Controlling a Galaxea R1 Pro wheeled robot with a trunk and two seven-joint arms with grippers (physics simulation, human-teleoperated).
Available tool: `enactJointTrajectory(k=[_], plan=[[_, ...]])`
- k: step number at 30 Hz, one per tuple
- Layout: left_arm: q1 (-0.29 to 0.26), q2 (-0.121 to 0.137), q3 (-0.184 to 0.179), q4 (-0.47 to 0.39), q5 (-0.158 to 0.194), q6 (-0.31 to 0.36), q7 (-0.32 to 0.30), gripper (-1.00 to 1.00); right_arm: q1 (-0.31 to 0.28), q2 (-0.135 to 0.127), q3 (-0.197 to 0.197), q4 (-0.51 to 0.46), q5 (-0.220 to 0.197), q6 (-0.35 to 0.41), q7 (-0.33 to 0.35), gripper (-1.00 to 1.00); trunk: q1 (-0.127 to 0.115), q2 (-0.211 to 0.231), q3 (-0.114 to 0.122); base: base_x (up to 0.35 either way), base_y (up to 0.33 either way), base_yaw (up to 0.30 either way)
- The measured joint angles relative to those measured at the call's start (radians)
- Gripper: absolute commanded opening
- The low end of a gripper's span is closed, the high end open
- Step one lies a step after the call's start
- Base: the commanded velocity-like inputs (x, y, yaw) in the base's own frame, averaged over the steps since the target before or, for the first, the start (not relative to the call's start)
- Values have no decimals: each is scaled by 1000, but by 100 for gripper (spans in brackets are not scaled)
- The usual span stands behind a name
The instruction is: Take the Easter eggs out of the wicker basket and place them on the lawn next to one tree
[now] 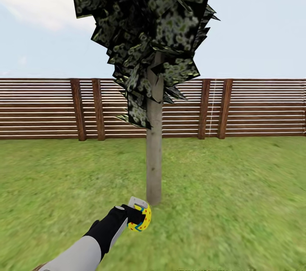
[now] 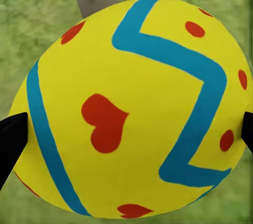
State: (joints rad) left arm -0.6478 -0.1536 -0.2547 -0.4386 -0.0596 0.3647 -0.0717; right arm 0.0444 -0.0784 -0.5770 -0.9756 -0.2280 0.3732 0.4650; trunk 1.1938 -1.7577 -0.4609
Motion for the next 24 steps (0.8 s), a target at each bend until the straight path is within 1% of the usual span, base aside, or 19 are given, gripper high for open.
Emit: enactJointTrajectory(k=[7, 13, 24], plan=[[1, 0, 0, 0, 0, 0, -1, -100, 0, 0, 0, 1, 1, 0, 0, 100, -27, 49, 12, 0, 0, -183], [1, 0, 0, 0, 1, 0, -24, -100, 0, 0, 0, 2, 1, 1, 0, 100, -50, 91, 23, 0, 0, -192], [1, 0, 0, 0, 1, 0, -26, -100, 0, 0, 0, 2, 0, 1, 0, 100, -92, 168, 44, 0, 0, -192]])
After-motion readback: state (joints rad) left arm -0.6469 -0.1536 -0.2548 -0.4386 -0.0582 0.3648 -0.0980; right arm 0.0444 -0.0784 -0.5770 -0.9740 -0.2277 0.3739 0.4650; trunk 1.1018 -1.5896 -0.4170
